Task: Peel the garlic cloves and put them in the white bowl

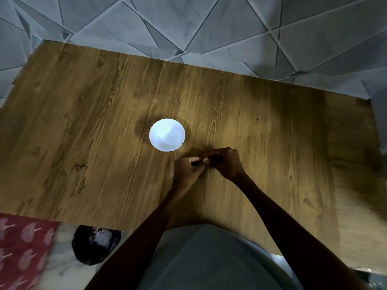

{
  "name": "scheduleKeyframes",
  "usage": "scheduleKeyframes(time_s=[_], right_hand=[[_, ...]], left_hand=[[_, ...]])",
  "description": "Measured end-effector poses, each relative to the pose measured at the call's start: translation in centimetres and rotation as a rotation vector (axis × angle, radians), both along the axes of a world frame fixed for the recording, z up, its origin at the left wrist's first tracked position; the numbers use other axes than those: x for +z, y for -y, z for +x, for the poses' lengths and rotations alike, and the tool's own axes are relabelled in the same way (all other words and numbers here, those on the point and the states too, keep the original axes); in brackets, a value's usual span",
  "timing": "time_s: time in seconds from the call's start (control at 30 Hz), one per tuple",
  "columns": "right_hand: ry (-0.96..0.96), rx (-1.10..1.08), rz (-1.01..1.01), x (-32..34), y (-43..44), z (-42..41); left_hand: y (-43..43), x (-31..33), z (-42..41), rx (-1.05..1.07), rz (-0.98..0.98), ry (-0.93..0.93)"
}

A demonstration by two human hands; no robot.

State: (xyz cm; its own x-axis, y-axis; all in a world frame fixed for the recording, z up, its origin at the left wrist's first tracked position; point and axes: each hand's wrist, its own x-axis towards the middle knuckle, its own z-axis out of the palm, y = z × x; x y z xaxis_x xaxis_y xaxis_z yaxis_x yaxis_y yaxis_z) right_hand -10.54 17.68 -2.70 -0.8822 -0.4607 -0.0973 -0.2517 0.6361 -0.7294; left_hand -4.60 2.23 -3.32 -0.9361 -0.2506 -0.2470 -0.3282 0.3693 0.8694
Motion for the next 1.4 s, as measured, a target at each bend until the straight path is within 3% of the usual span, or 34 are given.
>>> scheduleKeyframes(time_s=[0.17, 0.67, 0.87, 1.0, 1.07, 1.13, 1.23, 1.33, 1.4], right_hand=[[0.067, -0.062, -0.024, 0.1, 0.3, -0.3], [0.029, -0.047, 0.058, -0.7, 0.5, -1.1], [-0.057, 0.002, 0.014, -1.3, 0.8, -0.6], [-0.223, -0.056, -0.015, -0.6, -0.2, 0.2], [-0.185, -0.122, -0.099, 0.1, -0.9, 1.5], [-0.03, -0.121, -0.185, 0.8, -1.3, 3.0], [0.107, -0.134, -0.264, 1.2, -1.8, 5.2], [0.128, -0.18, -0.288, 0.8, -2.5, 6.0], [0.109, -0.191, -0.209, 0.3, -3.0, 6.3]], left_hand=[[-0.2, -0.6, -0.5, 0.041, -0.029, 0.019], [0.3, -0.7, 0.3, 0.092, 0.047, -0.004], [0.7, -0.9, 1.9, 0.276, 0.454, 0.123], [0.3, 0.2, 2.4, 0.31, 0.676, 0.184], [0.0, 1.0, 2.6, 0.34, 0.801, 0.226], [-0.4, 1.5, 2.7, 0.344, 0.87, 0.252], [-1.7, 2.1, 3.5, 0.305, 0.883, 0.257], [-2.8, 2.3, 4.4, 0.271, 0.838, 0.282], [-3.2, 1.7, 5.1, 0.205, 0.682, 0.233]])
